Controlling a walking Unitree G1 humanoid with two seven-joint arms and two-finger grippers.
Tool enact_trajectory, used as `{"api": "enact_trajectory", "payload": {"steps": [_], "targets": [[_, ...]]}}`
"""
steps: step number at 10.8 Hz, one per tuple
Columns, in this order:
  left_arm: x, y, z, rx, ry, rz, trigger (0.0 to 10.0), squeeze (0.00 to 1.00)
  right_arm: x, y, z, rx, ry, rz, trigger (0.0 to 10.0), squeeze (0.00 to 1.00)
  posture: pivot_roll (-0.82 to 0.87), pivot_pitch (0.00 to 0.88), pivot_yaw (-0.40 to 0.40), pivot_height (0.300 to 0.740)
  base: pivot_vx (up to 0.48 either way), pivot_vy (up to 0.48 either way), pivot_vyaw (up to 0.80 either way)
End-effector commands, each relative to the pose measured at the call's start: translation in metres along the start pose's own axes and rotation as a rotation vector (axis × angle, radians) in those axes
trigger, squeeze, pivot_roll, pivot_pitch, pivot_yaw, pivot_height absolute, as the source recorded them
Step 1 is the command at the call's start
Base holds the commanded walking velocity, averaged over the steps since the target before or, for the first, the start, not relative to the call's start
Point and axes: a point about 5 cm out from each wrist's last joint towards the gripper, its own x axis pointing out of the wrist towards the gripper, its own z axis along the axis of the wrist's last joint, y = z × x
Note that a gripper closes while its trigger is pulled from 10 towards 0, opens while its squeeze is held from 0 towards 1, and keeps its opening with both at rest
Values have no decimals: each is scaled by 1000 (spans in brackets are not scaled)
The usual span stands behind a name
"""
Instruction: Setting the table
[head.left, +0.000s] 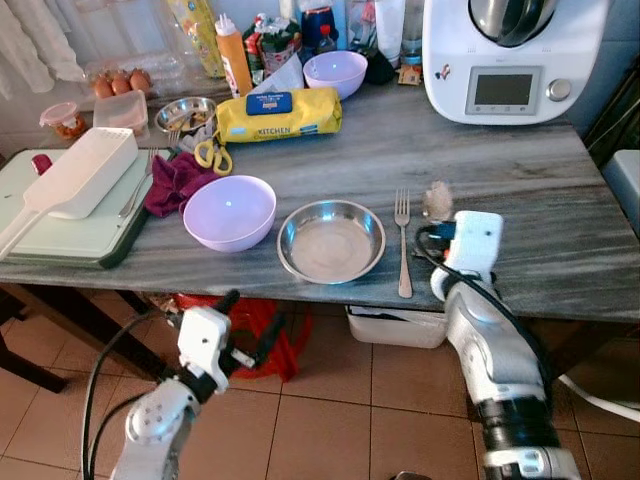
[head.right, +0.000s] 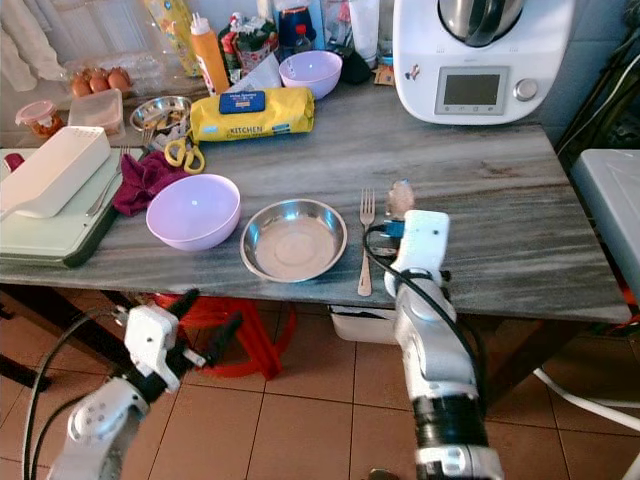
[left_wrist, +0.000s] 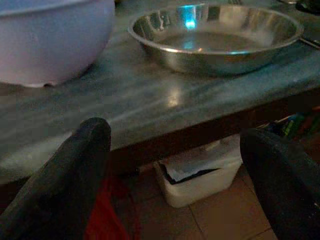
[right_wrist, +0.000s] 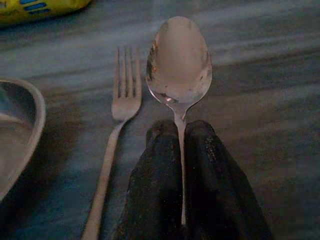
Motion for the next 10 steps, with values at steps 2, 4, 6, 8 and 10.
{"api": "enact_trajectory", "payload": {"steps": [2,4,6,8,10], "targets": [[-1,2,-3,14,7,-6,10000,0,2,5,-3,6,41,14,10000,0,-138,123,101,740,0,0,0],[0,1,-5,13,3,-14,10000,0,6,3,-7,10,80,7,10000,0,-138,123,101,740,0,0,0],[0,2,-8,19,-1,-25,10000,0,8,2,-8,11,94,-1,10000,0,-139,126,106,740,0,0,0],[0,4,-8,23,-4,-24,10000,0,10,2,-7,12,100,1,10000,0,-139,126,103,740,0,0,0],[1,3,-5,22,-16,-28,10000,0,13,2,-7,10,104,5,10000,0,-139,126,103,740,0,0,0]]}}
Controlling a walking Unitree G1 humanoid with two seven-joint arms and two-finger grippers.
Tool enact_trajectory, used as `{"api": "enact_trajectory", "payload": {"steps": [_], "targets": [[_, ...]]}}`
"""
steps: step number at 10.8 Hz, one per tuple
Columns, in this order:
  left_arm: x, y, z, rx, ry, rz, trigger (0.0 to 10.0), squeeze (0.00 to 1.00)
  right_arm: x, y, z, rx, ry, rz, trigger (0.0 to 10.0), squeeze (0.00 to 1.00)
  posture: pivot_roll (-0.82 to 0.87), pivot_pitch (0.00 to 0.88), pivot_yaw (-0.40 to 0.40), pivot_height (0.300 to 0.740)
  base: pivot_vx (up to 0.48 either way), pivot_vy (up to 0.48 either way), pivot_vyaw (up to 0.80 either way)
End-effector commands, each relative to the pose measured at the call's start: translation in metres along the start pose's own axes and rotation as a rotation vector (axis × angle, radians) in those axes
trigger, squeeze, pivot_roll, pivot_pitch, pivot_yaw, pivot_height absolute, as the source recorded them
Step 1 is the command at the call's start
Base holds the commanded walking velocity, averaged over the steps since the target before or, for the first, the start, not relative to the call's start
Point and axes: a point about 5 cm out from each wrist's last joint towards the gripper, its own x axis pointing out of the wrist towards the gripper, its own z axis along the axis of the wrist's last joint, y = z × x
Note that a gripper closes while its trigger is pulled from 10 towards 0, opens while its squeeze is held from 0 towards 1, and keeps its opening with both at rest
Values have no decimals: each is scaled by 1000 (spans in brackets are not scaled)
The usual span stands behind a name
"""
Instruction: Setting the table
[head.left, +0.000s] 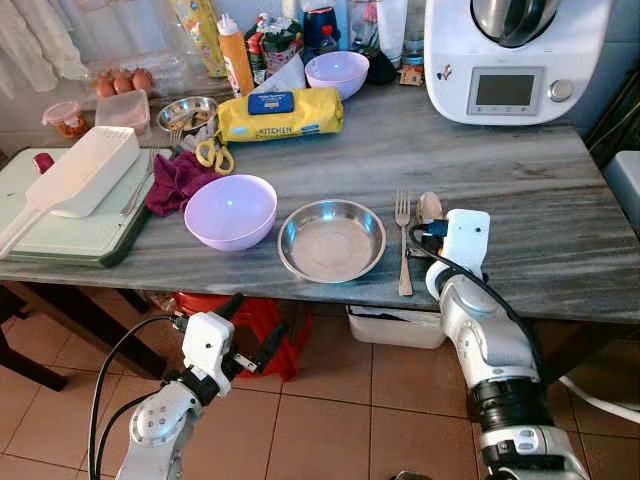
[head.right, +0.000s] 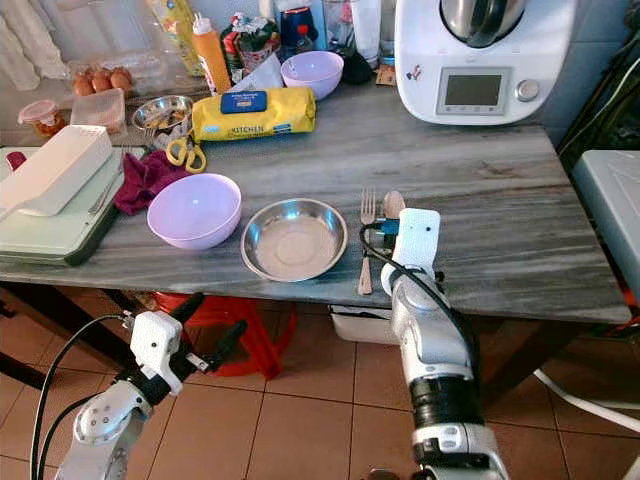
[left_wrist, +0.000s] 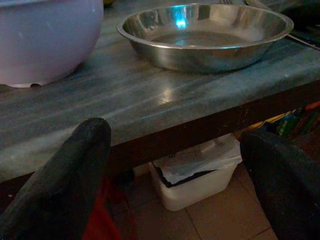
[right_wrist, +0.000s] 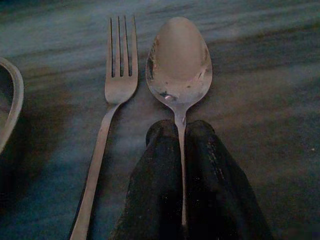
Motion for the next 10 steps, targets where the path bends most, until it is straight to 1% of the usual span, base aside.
{"api": "enact_trajectory", "payload": {"steps": [1,3,6,8,10], "targets": [[-2,2,2,14,-1,1,10000,0,2,3,-2,8,18,14,10000,1000,-136,126,102,740,0,0,0],[-1,2,2,16,-3,-1,10000,0,3,4,-1,9,25,34,10000,1000,-136,127,103,740,0,0,0],[0,2,0,14,-5,-2,10000,0,3,3,1,0,15,31,10000,1000,-136,126,101,740,0,0,0],[0,0,5,1,-42,-44,10000,0,0,0,14,-30,-63,10,10000,1000,-135,124,101,740,0,0,0],[0,0,10,-1,-65,-46,10000,0,-3,-5,19,-49,-98,-3,10000,1000,-135,124,101,740,0,0,0]]}}
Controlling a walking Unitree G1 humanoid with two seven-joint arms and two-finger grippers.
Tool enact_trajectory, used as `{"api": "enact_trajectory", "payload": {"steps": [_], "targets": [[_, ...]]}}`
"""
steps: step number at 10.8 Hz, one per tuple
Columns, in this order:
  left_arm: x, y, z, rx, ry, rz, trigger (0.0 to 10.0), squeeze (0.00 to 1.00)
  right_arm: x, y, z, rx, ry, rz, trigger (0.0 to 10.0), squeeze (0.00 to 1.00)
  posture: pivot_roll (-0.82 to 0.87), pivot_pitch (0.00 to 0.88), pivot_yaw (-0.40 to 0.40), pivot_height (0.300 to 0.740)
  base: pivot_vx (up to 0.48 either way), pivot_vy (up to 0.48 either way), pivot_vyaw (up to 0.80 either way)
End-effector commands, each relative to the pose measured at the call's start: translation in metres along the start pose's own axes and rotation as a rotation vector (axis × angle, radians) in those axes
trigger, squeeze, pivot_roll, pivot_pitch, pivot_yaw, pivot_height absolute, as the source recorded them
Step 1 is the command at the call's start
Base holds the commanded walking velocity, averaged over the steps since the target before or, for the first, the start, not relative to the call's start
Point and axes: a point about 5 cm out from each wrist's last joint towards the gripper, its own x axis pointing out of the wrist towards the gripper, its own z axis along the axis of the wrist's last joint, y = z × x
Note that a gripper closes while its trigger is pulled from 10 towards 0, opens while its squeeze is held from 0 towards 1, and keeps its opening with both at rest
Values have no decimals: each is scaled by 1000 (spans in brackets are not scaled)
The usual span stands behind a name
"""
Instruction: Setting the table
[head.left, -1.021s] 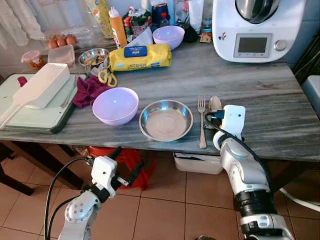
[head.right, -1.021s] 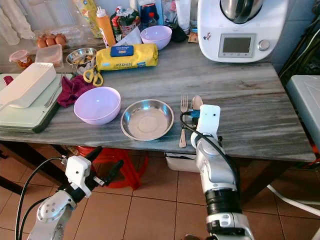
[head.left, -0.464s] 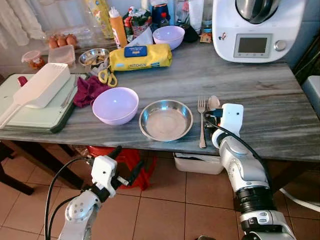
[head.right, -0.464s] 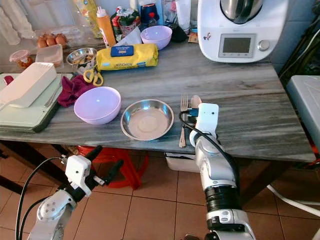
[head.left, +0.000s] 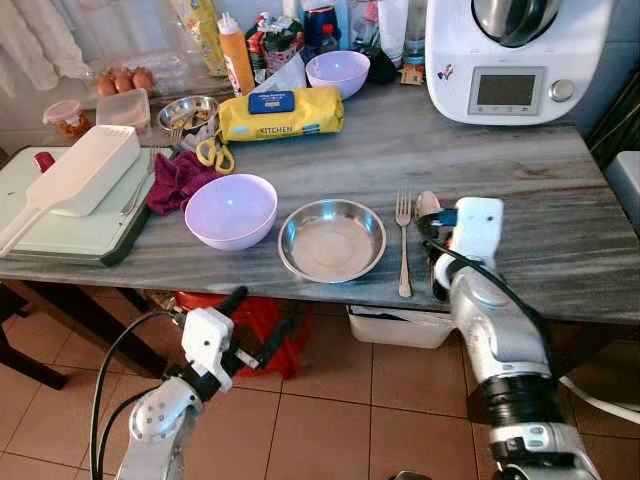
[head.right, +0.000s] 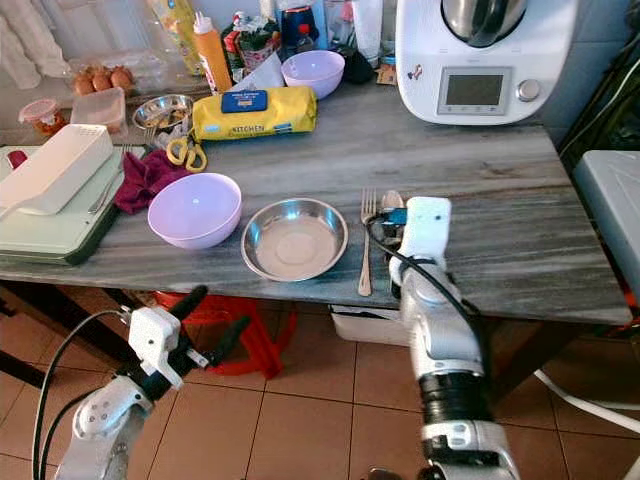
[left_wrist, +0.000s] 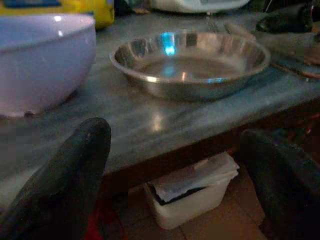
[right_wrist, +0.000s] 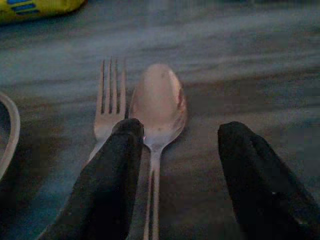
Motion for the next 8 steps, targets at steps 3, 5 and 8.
{"api": "enact_trajectory", "payload": {"steps": [3,5,8], "targets": [[4,1,16,12,-44,2,10000,0,-9,-3,11,-11,-90,-19,10000,1000,-140,119,99,740,0,0,0],[16,10,46,74,-93,115,10000,0,-23,-8,27,-70,-227,-51,10000,1000,-142,117,100,740,0,0,0],[18,18,50,137,-26,322,10000,0,-53,-14,17,-196,-321,-14,10000,1000,-146,104,104,740,0,0,0]]}}
